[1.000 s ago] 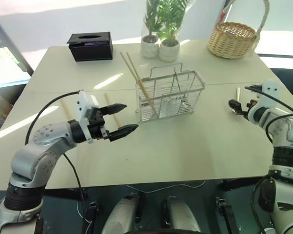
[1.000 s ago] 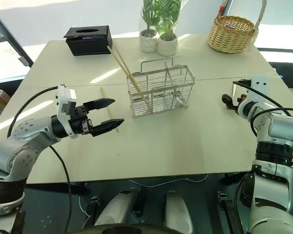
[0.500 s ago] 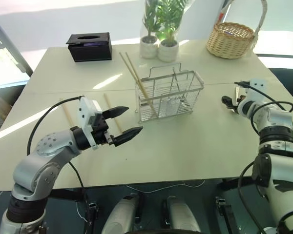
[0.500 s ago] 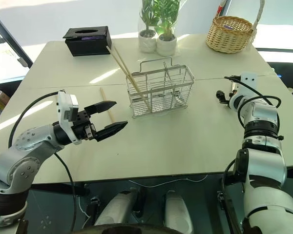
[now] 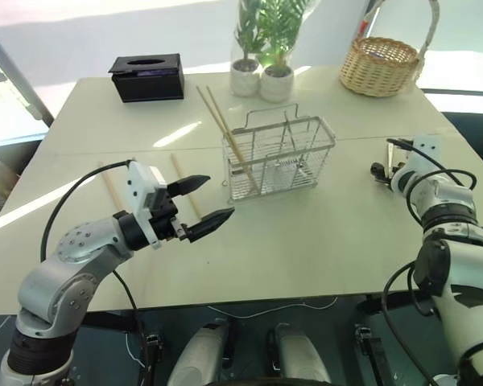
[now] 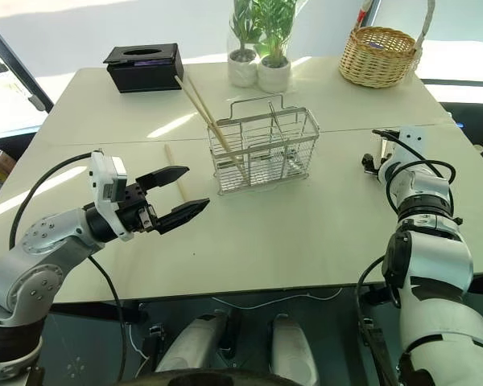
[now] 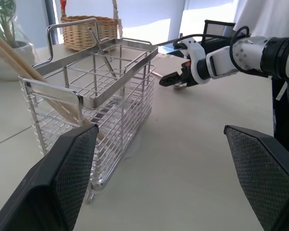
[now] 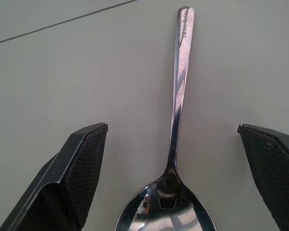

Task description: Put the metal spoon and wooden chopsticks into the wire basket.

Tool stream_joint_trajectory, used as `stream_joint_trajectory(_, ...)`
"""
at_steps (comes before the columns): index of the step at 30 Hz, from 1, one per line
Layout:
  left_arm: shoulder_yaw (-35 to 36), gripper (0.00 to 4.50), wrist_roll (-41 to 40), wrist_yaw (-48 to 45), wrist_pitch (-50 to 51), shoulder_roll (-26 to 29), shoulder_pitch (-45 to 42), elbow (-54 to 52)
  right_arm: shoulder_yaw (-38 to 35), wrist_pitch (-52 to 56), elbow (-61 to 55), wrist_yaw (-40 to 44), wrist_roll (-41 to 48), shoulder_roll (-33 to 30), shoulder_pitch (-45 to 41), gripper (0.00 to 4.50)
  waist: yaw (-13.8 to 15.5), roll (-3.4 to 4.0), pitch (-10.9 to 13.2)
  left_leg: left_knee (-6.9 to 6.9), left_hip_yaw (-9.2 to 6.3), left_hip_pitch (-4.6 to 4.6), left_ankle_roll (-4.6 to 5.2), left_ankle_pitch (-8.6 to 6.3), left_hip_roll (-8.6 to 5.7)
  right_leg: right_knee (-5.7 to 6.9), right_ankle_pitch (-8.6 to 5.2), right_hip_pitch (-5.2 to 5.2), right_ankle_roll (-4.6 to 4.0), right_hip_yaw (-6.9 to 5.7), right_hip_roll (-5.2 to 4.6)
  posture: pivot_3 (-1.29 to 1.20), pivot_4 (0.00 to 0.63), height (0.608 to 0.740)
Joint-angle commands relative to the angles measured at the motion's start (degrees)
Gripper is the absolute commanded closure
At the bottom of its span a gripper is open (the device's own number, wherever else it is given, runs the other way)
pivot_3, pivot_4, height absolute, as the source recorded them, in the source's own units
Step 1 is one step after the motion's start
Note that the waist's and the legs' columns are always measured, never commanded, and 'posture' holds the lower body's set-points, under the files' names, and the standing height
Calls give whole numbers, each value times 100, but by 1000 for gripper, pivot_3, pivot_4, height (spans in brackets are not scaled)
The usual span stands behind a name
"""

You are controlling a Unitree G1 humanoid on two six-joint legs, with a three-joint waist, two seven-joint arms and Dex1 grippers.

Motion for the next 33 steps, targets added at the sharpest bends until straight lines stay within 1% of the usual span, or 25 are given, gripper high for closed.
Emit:
stream_joint_trajectory(1, 103, 89, -11, 38, -30, 35, -103, -140, -99, -101, -15, -70, 53, -35, -232, 0, -1, 0, 0, 0, 0, 0, 0, 0, 0, 0, 0, 0, 0, 0, 0, 0, 150, 740)
stream_joint_trajectory(13, 80, 89, 10, 143, -82, -14, -59, -208, -57, -33, 55, -45, 20, 20, -320, 0, 1, 0, 0, 4, 0, 1, 0, 0, 0, 1, 1, 3, 1, 0, 1, 0, 150, 740)
stream_joint_trajectory(14, 81, 0, 15, 146, -90, -14, -55, -210, -56, -34, 57, -49, 17, 21, -323, 538, 0, 0, 0, 4, 0, 1, 0, 0, 0, 1, 0, 3, 1, 0, 1, 0, 150, 740)
stream_joint_trajectory(15, 78, 0, 26, 150, -100, -17, -55, -209, -56, -37, 61, -50, 15, 19, -324, 771, 1, 0, 0, 4, 0, 1, 0, 0, 0, 1, 1, 3, 1, 0, 1, 0, 150, 740)
stream_joint_trajectory(16, 77, 0, 33, 156, -109, -19, -55, -209, -58, -39, 64, -55, 15, 17, -325, 1225, 1, 0, 0, 5, 0, 1, 0, 0, 0, 2, 1, 3, 1, 0, 1, 0, 150, 740)
stream_joint_trajectory(18, 84, 0, 32, 167, -123, -19, -64, -207, -61, -37, 69, -60, 15, 15, -332, 2268, 1, 0, 0, 5, 0, 1, 0, 0, 0, 2, 1, 3, 2, 0, 1, 0, 150, 740)
stream_joint_trajectory(19, 88, 0, 30, 172, -130, -19, -71, -205, -61, -27, 70, -62, 15, 14, -337, 2874, 2, 0, 0, 6, 0, 1, 0, 0, 0, 3, 1, 3, 2, 0, 1, 0, 150, 740)
stream_joint_trajectory(20, 86, 0, 35, 178, -141, -24, -84, -198, -59, -19, 76, -64, 13, 12, -343, 3333, 2, 0, 0, 6, 0, 1, 0, 0, 0, 3, 1, 3, 2, 0, 1, 0, 150, 740)
stream_joint_trajectory(22, 89, 0, 42, 194, -160, -36, -108, -188, -54, 23, 86, -78, 8, 10, -356, 4396, 0, 0, 0, 8, 0, 1, 0, 0, 0, 4, 2, 3, 2, 0, 2, 0, 150, 740)
stream_joint_trajectory(23, 87, 0, 50, 202, -170, -43, -123, -180, -53, 51, 92, -88, 7, 9, -363, 4464, -3, 0, 0, 9, 0, 1, 0, 0, 0, 4, 2, 4, 2, 0, 2, 0, 150, 740)
stream_joint_trajectory(33, 56, 0, 159, 255, -240, -154, -96, -176, 30, 297, -141, 102, 23, 138, -392, 4464, -12, 0, 0, 25, -1, 2, -10, -8, 0, 5, 0, 13, -2, -1, 4, 0, 150, 740)
